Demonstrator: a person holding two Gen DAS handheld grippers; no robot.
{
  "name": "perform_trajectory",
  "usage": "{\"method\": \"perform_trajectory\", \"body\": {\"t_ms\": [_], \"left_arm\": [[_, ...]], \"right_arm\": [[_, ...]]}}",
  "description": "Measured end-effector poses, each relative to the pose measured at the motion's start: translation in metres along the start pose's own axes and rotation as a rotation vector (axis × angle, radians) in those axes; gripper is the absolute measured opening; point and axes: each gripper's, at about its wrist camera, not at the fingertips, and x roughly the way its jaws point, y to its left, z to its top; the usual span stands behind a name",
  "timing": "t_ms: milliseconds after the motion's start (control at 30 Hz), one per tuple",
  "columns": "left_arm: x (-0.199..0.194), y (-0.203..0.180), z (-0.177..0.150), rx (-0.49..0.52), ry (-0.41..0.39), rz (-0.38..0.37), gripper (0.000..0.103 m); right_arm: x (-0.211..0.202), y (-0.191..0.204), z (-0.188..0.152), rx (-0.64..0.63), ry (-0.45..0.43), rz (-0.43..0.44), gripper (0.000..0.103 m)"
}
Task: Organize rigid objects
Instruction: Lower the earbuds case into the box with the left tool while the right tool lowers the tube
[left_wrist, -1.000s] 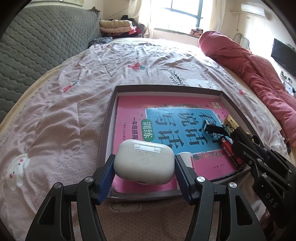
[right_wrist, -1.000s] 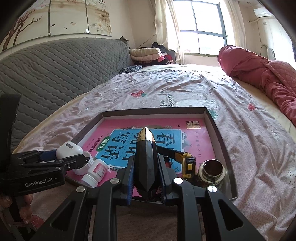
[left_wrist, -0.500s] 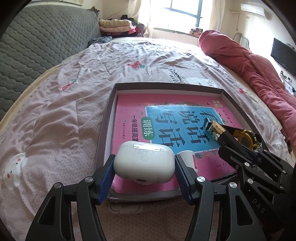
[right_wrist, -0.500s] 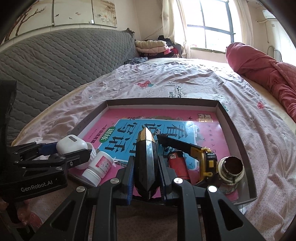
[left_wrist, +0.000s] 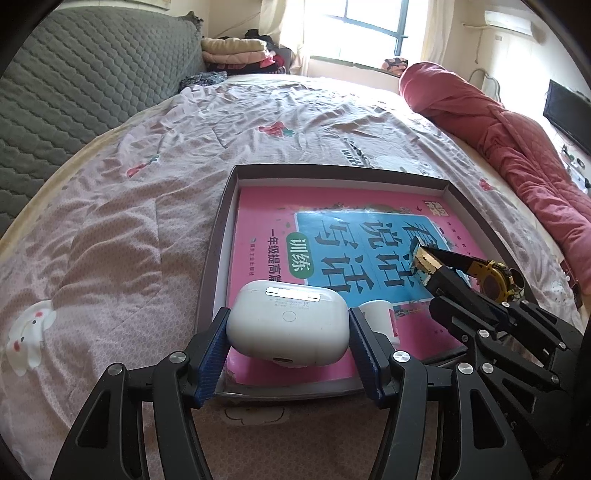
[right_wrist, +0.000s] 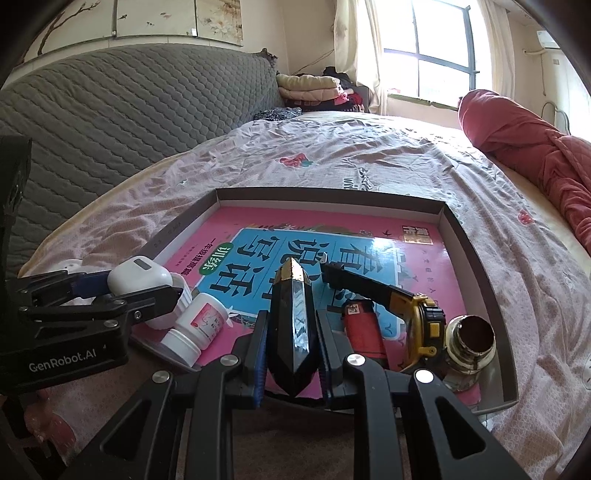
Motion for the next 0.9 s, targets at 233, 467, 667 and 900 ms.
{"method": "perform_trajectory", "body": {"t_ms": [233, 467, 667, 900], "left_arm": [[-0.0002, 0.0017, 0.0000, -0.010, -0.002, 0.003, 0.063], [0.0008, 0.0069, 0.0001, -0.022, -0.002, 0.010, 0.063], [0.0022, 0.0073, 0.0010, -0.023, -0.001, 0.012, 0.063], [0.0026, 0.0073, 0.0016, -0.023, -0.001, 0.012, 0.063]], "right_arm": [[0.0062, 0.0019, 0.0013, -0.017, 0.017, 0.024, 0.023], [0.0089, 0.0010, 0.0031, -0.026, 0.032, 0.038, 0.023], [0.0088, 0.0008, 0.0029, -0.028, 0.030, 0.038, 0.023], [0.0073, -0.0009, 0.0008, -0.014, 0.022, 0.046, 0.023]]}}
